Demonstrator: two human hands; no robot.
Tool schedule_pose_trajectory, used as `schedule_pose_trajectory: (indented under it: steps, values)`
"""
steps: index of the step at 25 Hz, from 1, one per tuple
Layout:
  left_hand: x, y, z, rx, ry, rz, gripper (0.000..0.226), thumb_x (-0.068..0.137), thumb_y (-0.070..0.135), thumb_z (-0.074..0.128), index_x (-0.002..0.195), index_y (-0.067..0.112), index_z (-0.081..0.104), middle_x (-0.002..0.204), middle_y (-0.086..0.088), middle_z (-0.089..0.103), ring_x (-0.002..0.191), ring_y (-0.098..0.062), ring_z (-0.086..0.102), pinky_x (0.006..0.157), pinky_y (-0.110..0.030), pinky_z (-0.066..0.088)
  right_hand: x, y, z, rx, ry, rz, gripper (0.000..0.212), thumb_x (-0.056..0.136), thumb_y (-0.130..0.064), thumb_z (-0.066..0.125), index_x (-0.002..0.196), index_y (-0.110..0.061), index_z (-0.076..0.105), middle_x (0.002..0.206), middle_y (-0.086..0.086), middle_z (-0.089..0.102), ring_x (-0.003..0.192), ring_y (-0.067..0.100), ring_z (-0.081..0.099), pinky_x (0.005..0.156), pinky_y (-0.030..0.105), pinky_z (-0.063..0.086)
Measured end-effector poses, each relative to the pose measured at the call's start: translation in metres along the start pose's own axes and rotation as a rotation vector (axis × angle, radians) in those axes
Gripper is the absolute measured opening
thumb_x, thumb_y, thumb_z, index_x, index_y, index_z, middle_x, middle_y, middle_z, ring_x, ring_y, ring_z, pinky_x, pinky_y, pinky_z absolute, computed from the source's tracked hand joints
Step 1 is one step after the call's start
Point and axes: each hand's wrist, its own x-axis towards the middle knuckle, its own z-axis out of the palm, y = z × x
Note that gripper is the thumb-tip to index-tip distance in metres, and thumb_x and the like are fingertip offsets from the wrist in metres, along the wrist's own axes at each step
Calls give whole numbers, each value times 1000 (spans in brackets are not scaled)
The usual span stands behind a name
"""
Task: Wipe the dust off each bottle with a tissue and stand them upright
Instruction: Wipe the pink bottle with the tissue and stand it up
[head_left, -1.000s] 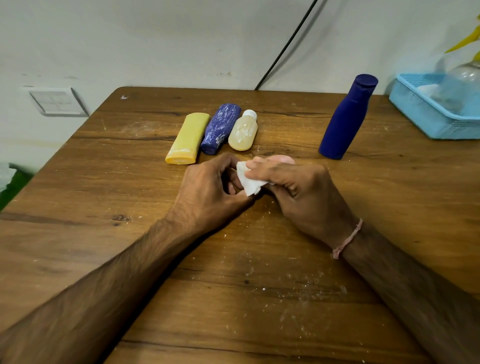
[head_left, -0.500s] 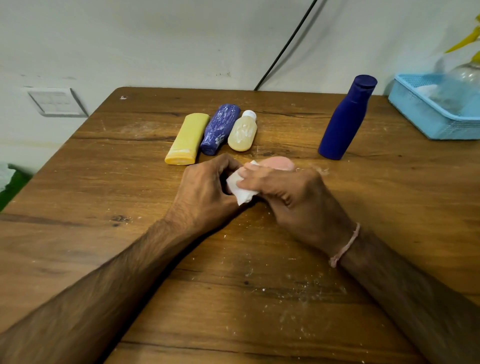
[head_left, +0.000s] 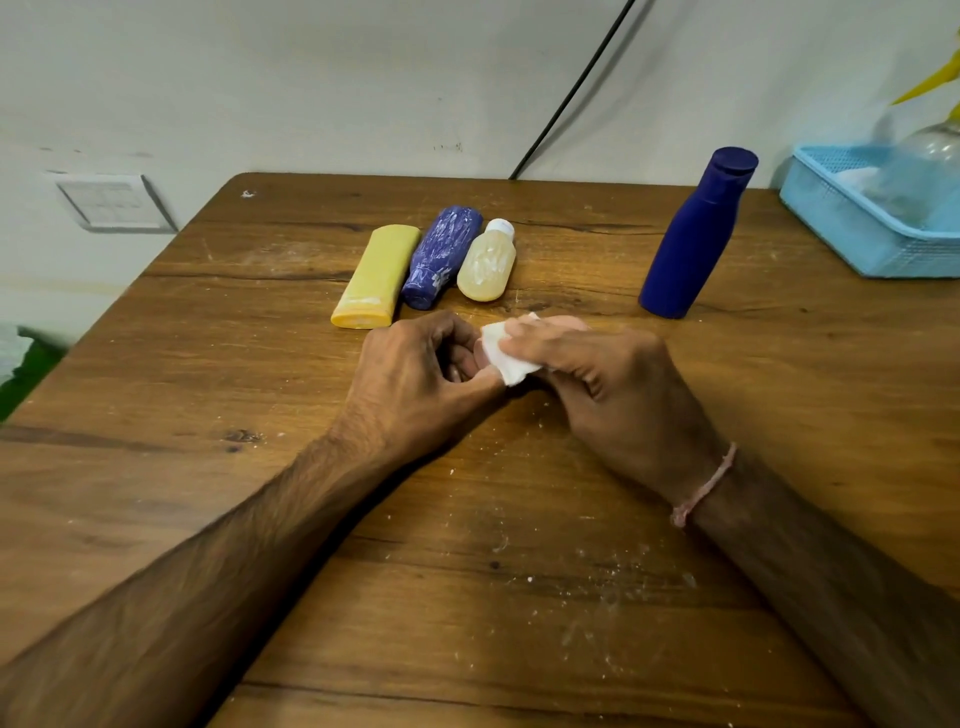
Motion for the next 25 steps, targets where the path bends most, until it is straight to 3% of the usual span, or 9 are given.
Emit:
schedule_pose_trajectory:
  steps: [3, 7, 10, 12, 14, 16, 18, 21, 25]
  values:
    - [0, 1, 0, 6, 22, 5, 22, 79, 40, 84, 87, 23, 71, 71, 7, 71, 60, 1, 61, 51, -12, 45, 3, 9, -4, -23, 13, 2, 37, 91, -7, 57, 127, -12, 61, 130, 7, 63, 122, 15, 59, 102, 15, 43]
    - [0, 2, -1, 26, -10, -26, 23, 80, 43, 80, 92, 26, 71, 77, 8, 71, 69, -5, 66, 53, -11, 49, 7, 32, -13, -97, 95, 432, 38, 94, -11, 60, 129, -23, 61, 135, 1, 61, 127, 18, 53, 110, 27, 38]
    - [0, 1, -1, 15, 3, -22, 23, 80, 43, 81, 90, 25, 72, 74, 8, 71, 67, -5, 66, 52, -12, 49, 4, 18, -7, -82, 87, 223, 37, 91, -8, 62, 127, -16, 62, 131, 6, 64, 123, 19, 59, 103, 18, 41]
    - [-2, 1, -1, 22, 9, -1, 25, 78, 43, 83, 91, 24, 73, 73, 8, 71, 63, -2, 65, 51, -12, 46, 2, 2, 0, 13, 14, -44, 37, 89, -6, 61, 126, -10, 62, 131, 9, 63, 124, 18, 59, 104, 21, 45]
    - [-2, 1, -2, 46, 7, 16, 25, 77, 43, 83, 92, 26, 73, 74, 9, 71, 64, 0, 65, 53, -13, 46, 2, -3, 3, 73, -46, -155, 39, 89, -5, 57, 128, -9, 61, 133, 9, 61, 128, 16, 55, 108, 24, 43]
    - [-1, 2, -2, 30, -8, -2, 22, 80, 44, 81, 90, 26, 72, 73, 8, 71, 65, -1, 65, 53, -18, 48, 3, 5, 0, 18, -1, -89, 40, 90, -3, 57, 128, -11, 60, 133, 9, 62, 127, 16, 57, 106, 19, 43]
    - [1, 2, -1, 31, -11, -26, 24, 82, 47, 77, 91, 25, 72, 75, 7, 71, 69, -5, 67, 55, -21, 53, 5, 19, -7, -41, 90, 144, 39, 91, -4, 60, 128, -16, 61, 131, 6, 63, 122, 18, 59, 103, 14, 41]
    - [2, 2, -1, 55, -16, -35, 27, 85, 50, 72, 95, 25, 72, 77, 7, 71, 72, -6, 67, 54, -19, 51, 6, 33, -12, -98, 138, 400, 40, 93, -8, 61, 130, -22, 60, 135, 0, 61, 127, 19, 54, 113, 32, 38]
    - [1, 2, -2, 37, -36, -35, 32, 88, 54, 64, 96, 25, 74, 76, 8, 72, 71, -5, 68, 55, -22, 53, 2, 15, -6, -2, 111, 31, 38, 90, -7, 58, 127, -12, 61, 132, 6, 62, 126, 13, 55, 105, 10, 39]
